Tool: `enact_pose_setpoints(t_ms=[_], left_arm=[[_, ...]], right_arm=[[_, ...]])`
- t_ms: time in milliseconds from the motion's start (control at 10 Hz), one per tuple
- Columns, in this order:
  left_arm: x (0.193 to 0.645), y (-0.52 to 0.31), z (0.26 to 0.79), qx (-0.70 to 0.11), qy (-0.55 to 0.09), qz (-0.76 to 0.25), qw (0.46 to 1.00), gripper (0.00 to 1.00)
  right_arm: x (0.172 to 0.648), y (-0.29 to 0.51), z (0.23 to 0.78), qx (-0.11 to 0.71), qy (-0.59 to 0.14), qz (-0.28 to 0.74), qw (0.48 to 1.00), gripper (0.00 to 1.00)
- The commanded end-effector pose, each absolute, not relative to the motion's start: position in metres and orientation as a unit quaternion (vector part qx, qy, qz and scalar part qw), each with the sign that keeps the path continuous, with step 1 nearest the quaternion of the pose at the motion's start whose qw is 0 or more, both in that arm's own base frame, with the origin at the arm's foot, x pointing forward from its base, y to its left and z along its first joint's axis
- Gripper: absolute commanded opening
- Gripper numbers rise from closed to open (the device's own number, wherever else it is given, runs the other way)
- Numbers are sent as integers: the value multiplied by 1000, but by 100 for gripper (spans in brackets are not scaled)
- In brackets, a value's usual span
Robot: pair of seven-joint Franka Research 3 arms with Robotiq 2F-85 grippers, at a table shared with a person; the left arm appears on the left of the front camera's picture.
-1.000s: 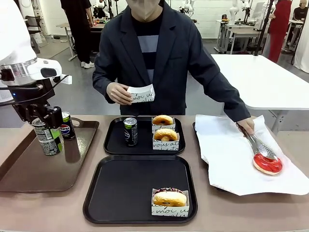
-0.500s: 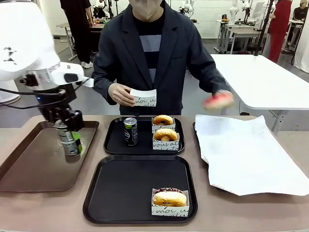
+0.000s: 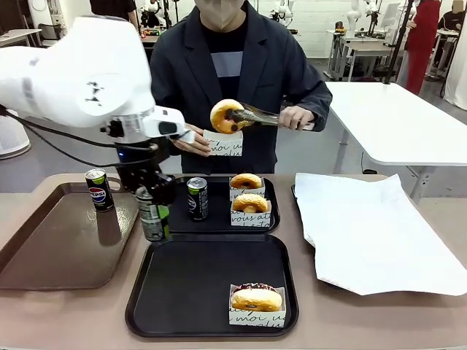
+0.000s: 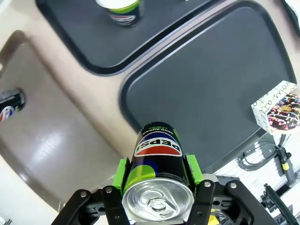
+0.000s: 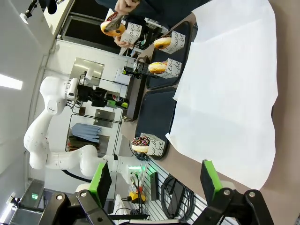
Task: Set up donuts and drinks on trays.
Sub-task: Pick up one Pepsi coke from the Handle tray and place it on the Flat Tray without a Pepsi coke.
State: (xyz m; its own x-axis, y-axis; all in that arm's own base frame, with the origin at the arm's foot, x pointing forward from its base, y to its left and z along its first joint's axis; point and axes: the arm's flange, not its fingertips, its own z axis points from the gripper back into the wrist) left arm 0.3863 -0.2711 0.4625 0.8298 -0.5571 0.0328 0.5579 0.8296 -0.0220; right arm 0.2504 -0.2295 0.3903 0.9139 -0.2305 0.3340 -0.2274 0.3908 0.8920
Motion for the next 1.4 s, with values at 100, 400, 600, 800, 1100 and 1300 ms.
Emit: enact_pose_setpoints(t_ms=[100,400,600,800,1100,1300], left_arm=[[392,-316,452,-10,-1,-307,952,58],[391,-339,432,-15,9,-328,945,58],[387,-350,412,0,28,-333,943,58],[363,-313,437,-9,48,-350,935,58],[306,-218,466,-1,23,-393,919,58],[303,-190,464,11,22,-377,926,58]], right_arm=[[252,-231,390,557,-218,4,802,100],[252,-231,390,557,-218,4,802,100],[252,-231,390,557,-218,4,802,100],[252,-231,390,557,-218,4,802,100],[252,-231,390,557,-218,4,802,100],[252,-231,390,557,-218,4,802,100]])
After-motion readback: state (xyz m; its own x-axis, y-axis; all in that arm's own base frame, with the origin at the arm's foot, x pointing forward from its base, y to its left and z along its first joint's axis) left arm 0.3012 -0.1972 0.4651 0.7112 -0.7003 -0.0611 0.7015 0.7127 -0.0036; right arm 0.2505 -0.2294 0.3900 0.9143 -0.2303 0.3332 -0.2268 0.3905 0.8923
